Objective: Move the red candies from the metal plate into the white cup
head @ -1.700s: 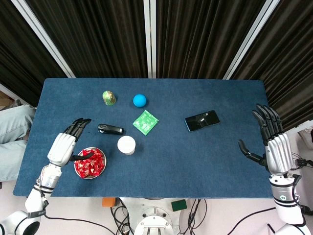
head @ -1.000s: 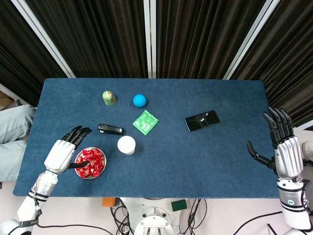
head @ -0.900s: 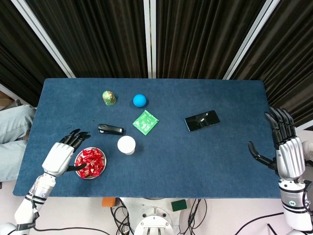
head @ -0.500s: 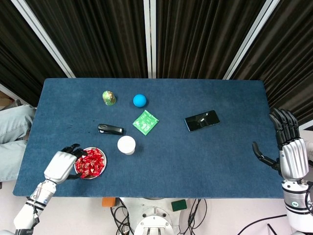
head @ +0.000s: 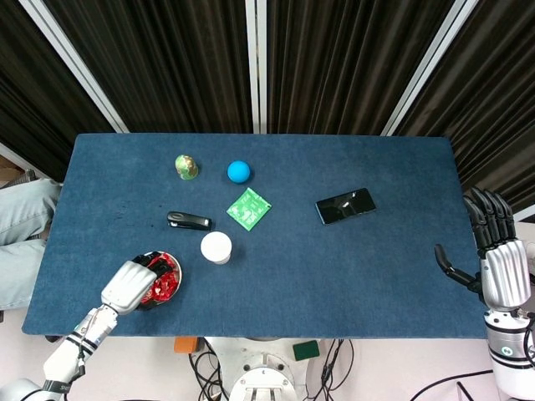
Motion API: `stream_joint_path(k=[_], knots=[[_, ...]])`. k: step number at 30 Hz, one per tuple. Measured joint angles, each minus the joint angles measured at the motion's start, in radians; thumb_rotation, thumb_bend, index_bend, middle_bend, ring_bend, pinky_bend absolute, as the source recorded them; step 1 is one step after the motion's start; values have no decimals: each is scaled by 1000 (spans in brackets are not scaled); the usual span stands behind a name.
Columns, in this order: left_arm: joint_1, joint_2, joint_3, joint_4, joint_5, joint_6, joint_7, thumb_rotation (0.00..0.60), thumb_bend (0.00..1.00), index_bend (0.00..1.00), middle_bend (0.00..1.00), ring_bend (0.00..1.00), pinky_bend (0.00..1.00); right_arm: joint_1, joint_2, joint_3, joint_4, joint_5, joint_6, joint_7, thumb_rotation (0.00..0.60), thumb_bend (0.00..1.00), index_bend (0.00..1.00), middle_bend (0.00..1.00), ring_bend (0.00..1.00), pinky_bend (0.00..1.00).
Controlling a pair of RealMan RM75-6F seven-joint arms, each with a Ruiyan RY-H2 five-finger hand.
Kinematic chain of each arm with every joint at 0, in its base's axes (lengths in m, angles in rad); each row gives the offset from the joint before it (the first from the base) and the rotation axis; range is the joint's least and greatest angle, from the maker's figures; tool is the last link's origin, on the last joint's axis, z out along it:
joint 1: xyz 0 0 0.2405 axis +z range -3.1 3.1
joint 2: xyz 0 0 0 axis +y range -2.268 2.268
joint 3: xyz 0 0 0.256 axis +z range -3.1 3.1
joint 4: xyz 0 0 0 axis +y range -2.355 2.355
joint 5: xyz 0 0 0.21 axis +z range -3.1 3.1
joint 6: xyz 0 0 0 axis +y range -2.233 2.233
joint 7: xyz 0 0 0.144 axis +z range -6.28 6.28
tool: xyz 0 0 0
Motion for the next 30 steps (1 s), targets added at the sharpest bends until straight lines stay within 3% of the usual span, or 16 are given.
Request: stream_joint_path(k=[9, 30], knots=[[-8, -43, -6, 34, -44, -20, 75, 600, 105, 294, 265, 146, 308, 6, -5, 2, 8, 12, -15, -1, 600, 357, 0, 0, 0, 0], [-22, -97, 7, 111, -36, -24, 75, 600, 122, 345, 282, 126, 306, 12, -24, 10, 22, 32, -25, -13, 600, 360, 0, 0, 0, 0]])
